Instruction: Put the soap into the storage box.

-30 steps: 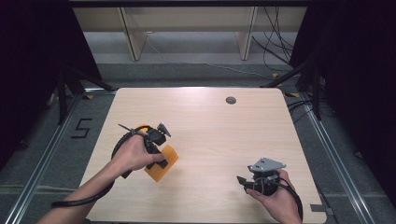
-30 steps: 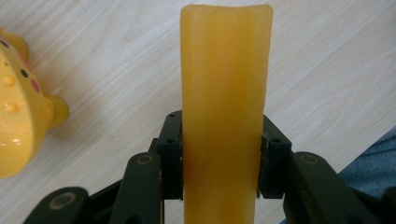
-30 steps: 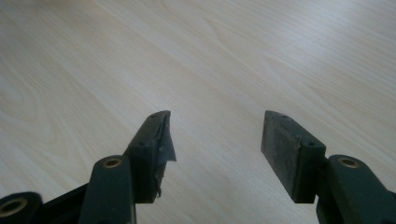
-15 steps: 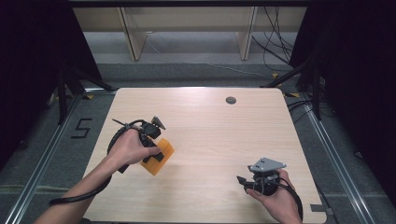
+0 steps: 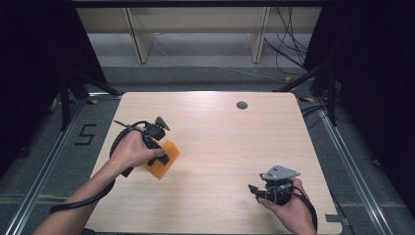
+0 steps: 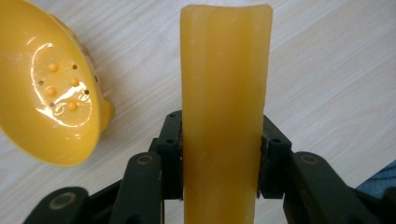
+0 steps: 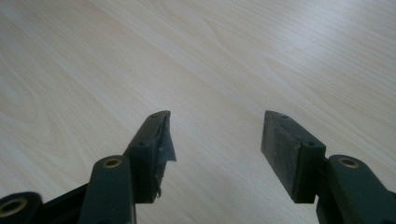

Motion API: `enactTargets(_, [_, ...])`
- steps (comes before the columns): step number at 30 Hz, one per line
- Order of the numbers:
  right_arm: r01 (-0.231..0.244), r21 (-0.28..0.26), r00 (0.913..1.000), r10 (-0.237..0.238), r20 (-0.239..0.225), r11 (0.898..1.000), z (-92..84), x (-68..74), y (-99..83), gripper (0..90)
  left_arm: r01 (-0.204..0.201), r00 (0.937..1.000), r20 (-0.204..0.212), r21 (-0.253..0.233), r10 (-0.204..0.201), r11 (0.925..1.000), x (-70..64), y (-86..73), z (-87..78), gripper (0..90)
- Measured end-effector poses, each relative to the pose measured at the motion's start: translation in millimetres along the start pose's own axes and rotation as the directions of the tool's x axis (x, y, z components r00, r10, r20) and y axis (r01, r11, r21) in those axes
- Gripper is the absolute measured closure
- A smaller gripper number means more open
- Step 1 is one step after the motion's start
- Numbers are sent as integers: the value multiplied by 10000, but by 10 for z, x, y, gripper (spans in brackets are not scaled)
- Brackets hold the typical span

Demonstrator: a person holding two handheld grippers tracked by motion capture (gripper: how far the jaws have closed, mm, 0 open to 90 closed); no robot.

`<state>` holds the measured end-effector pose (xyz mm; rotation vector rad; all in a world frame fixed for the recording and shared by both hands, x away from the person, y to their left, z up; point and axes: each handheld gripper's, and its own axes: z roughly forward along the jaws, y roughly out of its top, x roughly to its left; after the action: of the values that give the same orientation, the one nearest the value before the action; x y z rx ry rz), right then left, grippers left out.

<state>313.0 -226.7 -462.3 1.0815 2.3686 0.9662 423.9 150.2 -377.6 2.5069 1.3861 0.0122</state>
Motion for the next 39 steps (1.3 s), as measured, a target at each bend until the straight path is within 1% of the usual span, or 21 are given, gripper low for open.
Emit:
enactTargets(4, [4, 1, 10000, -4, -9, 10000, 0, -1, -1, 431, 60, 10000, -21, -70, -60, 10000, 30, 12, -26, 611])
enactTargets(5, [-258, 87, 9996, 258, -68, 9996, -5, 16, 2, 431, 87, 10000, -39, -63, -87, 9999, 38, 15, -33, 611])
enactTargets(7, [-373, 136, 9993, 374, -70, 9992, -7, 28, 1, 431, 146, 9999, -70, -101, -147, 9998, 50, 20, -38, 610])
enactTargets(8, [-359, 178, 9993, 360, -83, 9992, -9, 28, 1, 430, 102, 9999, -99, -81, -103, 9999, 61, 24, -46, 610])
enactTargets(9, [-359, 161, 9993, 361, -89, 9992, -10, 27, 2, 430, 170, 9998, -106, -113, -171, 9998, 66, 28, -51, 611])
enactTargets(11, [10, 4, 10000, -10, -12, 10000, 1, -1, -1, 431, 165, 9998, -139, -111, -167, 9998, 86, 36, -66, 611])
enactTargets(12, [10, 2, 10000, -10, -17, 10000, 1, -2, -1, 430, 230, 9996, -147, -141, -232, 9996, 94, 41, -71, 611])
enactTargets(14, [-315, 116, 9995, 316, -69, 9994, -6, 21, 1, 430, 214, 9995, -226, -136, -217, 9997, 113, 45, -80, 610])
enactTargets(15, [-123, 75, 9999, 124, -51, 9999, -2, 8, 2, 430, 298, 9993, -228, -150, -302, 9994, 117, 47, -82, 610])
enactTargets(17, [-279, 96, 9996, 280, -76, 9996, -5, 19, 1, 430, 331, 9991, -278, -114, -334, 9994, 139, 50, -88, 610])
enactTargets(20, [-276, 99, 9996, 277, -77, 9996, -5, 18, 1, 430, 392, 9989, -261, -95, -394, 9992, 167, 58, -92, 611])
enactTargets(22, [-320, 117, 9995, 320, -72, 9994, -6, 22, 1, 430, 535, 9980, -333, -178, -541, 9984, 194, 69, -90, 610])
enactTargets(25, [-319, 121, 9995, 320, -71, 9994, -8, 22, 1, 430, 571, 9976, -382, -143, -576, 9983, 231, 79, -98, 610])
enactTargets(26, [-5, 5, 10000, 5, -21, 10000, 1, -1, -1, 430, 627, 9973, -368, -201, -635, 9978, 246, 80, -96, 611])
enactTargets(28, [25, -11, 10000, -25, -7, 10000, 2, -3, -2, 431, 656, 9970, -392, -202, -663, 9976, 256, 82, -99, 610])
enactTargets(29, [23, -12, 10000, -23, -7, 10000, 2, -3, -2, 430, 733, 9964, -404, -277, -744, 9969, 274, 83, -104, 610])
enactTargets(32, [7, -6, 10000, -7, -17, 10000, 1, -3, -2, 430, 719, 9964, -425, -260, -729, 9971, 295, 88, -115, 610])
enactTargets(33, [11, -8, 10000, -11, -12, 10000, 1, -3, -2, 430, 859, 9952, -442, -383, -876, 9956, 294, 90, -113, 610])
enactTargets(35, [9, -2, 10000, -9, -14, 10000, 1, -2, -2, 430, 892, 9948, -465, -374, -909, 9953, 308, 96, -124, 610])
enactTargets(36, [5, 3, 10000, -5, -15, 10000, 1, -2, -2, 430, 997, 9937, -472, -396, -1015, 9942, 311, 101, -129, 610])
enactTargets(39, [-185, 37, 9998, 185, -26, 9998, 0, 15, -5, 430, 1026, 9933, -501, -409, -1045, 9939, 334, 111, -137, 610])
